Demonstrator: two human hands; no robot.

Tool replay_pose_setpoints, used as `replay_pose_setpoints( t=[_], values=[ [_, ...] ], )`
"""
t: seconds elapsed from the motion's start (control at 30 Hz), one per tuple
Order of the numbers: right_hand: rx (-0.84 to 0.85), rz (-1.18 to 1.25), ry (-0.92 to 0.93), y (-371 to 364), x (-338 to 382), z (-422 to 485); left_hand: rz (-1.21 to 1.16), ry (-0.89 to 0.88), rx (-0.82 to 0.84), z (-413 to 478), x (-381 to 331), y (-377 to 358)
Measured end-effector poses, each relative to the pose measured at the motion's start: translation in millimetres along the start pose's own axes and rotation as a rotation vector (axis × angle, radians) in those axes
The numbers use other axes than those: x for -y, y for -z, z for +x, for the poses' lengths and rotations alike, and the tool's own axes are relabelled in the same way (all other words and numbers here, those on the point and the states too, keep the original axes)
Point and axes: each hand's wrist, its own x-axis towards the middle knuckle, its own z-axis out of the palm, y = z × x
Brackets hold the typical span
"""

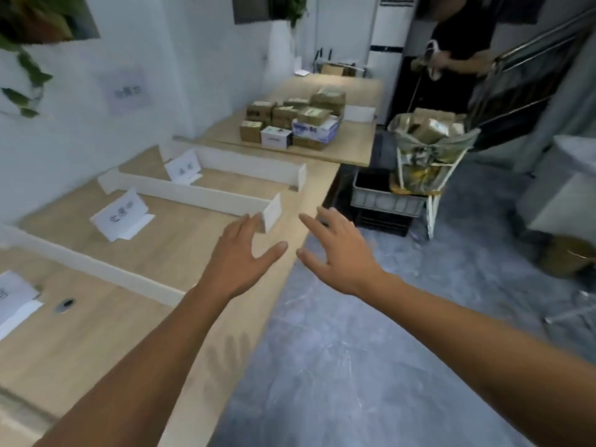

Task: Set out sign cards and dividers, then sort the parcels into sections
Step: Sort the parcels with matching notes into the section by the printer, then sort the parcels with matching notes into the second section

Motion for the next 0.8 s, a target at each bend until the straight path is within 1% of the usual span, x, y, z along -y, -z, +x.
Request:
replay_pose_setpoints(
  t=[0.13, 0.27, 0.4, 0.5, 0.63, 0.8],
  values=[
    [-0.032, -0.031, -0.077, 53.3, -109.4, 36.1, -0.026, -0.041, 0.042, 97.1, -66.1, -54.1],
    [-0.059, -0.031, -0.094, 81.0, -188.0, 95.9, -0.026, -0.073, 0.029, 186.8, -102.1, -88.4],
    [-0.090, 0.022, -0.111, 76.3, -255.1, 181.7, -0.007, -0.073, -0.004, 290.6, -108.4, -112.9],
    [-0.106, 0.028, -0.086, 65.1, -304.9, 255.5, -0.017, -0.067, -0.046, 379.1, -102.4, -134.4],
    [-0.056, 0.023, -0.080, 63.2, -371.6, 356.0, -0.052, -0.015, -0.051, 498.1, -104.0, -160.8],
    [-0.027, 0.048, -0.072, 84.0, -454.9, 465.3, -0.037, -0.019, -0.062, 630.6, -129.3, -181.5]
  ],
)
